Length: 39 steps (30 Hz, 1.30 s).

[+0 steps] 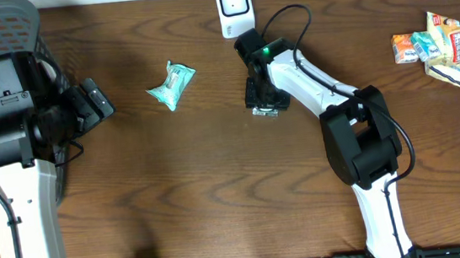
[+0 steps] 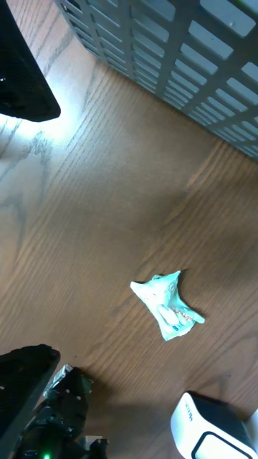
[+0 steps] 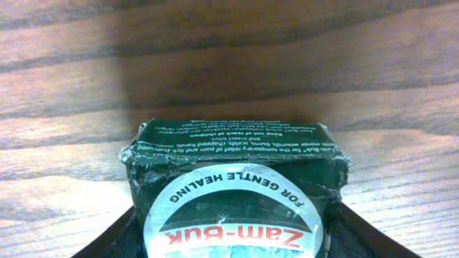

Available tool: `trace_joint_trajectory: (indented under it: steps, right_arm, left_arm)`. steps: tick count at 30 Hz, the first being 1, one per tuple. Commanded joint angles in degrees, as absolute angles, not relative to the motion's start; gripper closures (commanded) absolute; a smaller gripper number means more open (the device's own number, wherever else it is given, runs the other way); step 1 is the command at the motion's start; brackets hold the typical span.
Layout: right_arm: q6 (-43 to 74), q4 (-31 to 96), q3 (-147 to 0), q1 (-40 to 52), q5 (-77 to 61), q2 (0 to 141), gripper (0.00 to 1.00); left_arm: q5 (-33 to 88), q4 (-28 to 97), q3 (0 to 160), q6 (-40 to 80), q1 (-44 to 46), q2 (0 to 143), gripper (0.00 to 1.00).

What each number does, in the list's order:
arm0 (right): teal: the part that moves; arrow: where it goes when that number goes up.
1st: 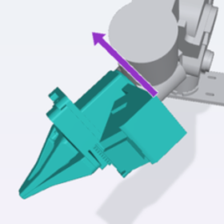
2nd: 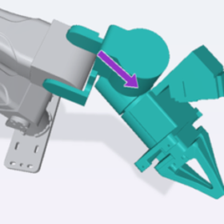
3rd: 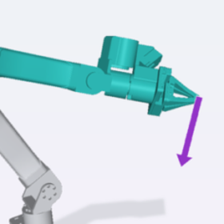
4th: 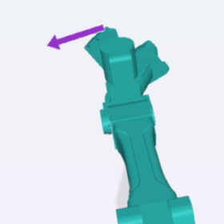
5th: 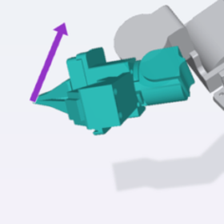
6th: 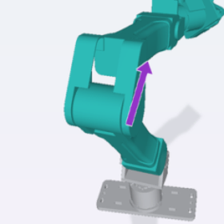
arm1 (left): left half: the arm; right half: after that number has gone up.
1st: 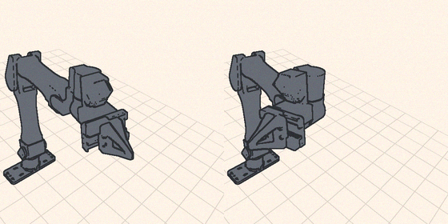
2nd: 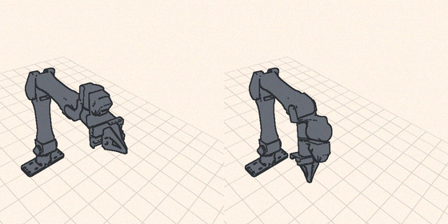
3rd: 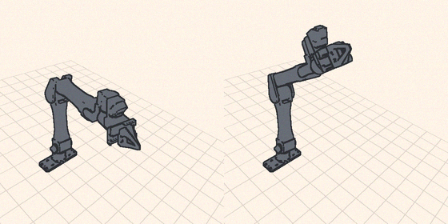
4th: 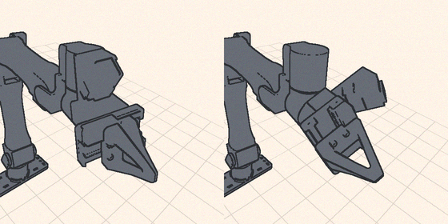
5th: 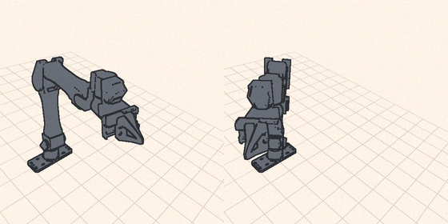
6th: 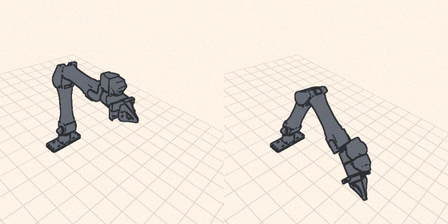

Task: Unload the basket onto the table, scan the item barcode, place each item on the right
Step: 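Raise the held tin toward the white scanner, then hold the green tin up against the scanner face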

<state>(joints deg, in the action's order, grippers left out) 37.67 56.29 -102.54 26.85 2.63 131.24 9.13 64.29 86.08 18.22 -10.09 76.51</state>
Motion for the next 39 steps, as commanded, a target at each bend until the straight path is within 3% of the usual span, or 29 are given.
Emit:
trace_joint_trajectory:
  steps: [1, 9, 18, 33, 39]
  right_arm:
    - [34.65, 55.35, -103.20, 27.20, 3.51, 130.50, 0.49]
    - [24.93, 48.25, -108.57, 26.85, 5.74, 130.50, 0.49]
    - [13.04, 28.86, -111.00, 26.52, 11.53, 130.50, 0.45]
    - [7.40, -1.17, -110.98, 25.74, 13.43, 130.85, 0.46]
    - [6.52, -6.63, -110.98, 24.99, 17.87, 132.20, 0.45]
  left_arm:
    - [9.43, 64.45, 87.33, 18.31, -10.33, 76.62, 0.03]
    - [9.43, 64.45, 87.33, 18.31, -10.33, 76.62, 0.02]
    - [9.43, 64.45, 87.33, 18.28, -10.33, 76.62, 0.02]
    - [9.43, 64.45, 87.33, 18.31, -10.33, 76.62, 0.03]
    - [9.43, 64.45, 87.33, 18.31, -10.33, 76.62, 0.02]
